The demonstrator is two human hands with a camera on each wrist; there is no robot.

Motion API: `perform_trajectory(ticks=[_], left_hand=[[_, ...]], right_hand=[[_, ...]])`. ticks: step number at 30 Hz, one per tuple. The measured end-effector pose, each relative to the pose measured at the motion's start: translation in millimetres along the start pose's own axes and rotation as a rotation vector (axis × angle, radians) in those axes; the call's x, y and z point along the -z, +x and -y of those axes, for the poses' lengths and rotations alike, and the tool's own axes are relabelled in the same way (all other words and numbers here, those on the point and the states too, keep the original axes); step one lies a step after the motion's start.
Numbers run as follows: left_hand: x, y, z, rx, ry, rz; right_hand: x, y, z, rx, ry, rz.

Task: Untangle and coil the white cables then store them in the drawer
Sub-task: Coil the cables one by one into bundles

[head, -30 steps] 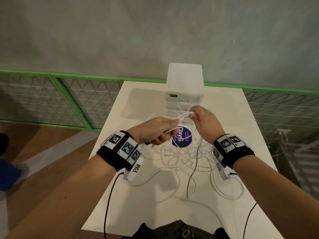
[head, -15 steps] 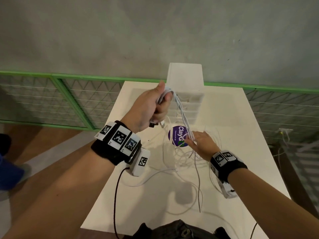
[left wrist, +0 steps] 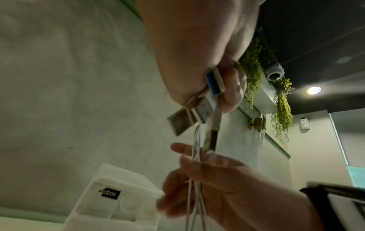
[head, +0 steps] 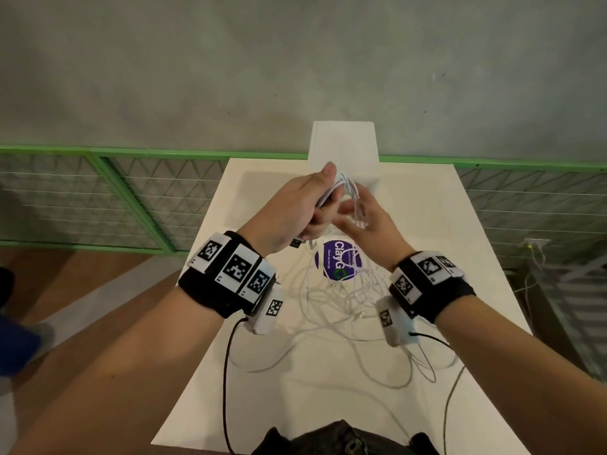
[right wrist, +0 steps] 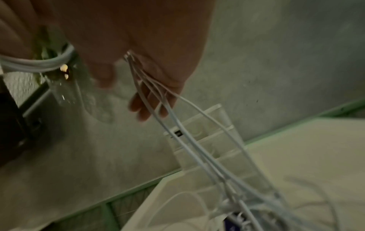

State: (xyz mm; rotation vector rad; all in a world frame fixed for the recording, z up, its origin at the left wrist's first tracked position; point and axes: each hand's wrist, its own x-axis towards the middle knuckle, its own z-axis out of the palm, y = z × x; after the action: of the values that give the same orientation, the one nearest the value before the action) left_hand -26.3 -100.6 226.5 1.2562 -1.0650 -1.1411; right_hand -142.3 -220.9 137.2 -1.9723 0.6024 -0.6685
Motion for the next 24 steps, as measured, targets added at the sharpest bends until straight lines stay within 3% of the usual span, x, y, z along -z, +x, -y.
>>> perform_trajectory(ticks=[6, 11, 16, 20, 24], left_hand=[[-1.9, 3.7, -10.5, -0.094, -0.134, -0.058], [-8.4, 1.1, -16.4, -0.169, -0.355, 0.006], [-37.3, -1.1, -18.8, -0.242, -0.344, 0.051], [-41.8, 13.3, -17.3, -0.290, -0.392, -0.084], [-23.8, 29.6, -4.4, -0.326, -0.330, -0.243]], right_hand=[[-35.1, -16.0, -9.1, 0.003, -0.148, -0.082], [-42.9, -31.7, -17.3, -0.094, -0.155, -0.067], [-47.9, -27.4, -4.0, -0.101, -0.275, -0.012], [-55.4, -31.8, 5.4, -0.004, -0.379, 0.155], [-62.3, -43.8, 7.9, 0.078, -0.386, 0.234]])
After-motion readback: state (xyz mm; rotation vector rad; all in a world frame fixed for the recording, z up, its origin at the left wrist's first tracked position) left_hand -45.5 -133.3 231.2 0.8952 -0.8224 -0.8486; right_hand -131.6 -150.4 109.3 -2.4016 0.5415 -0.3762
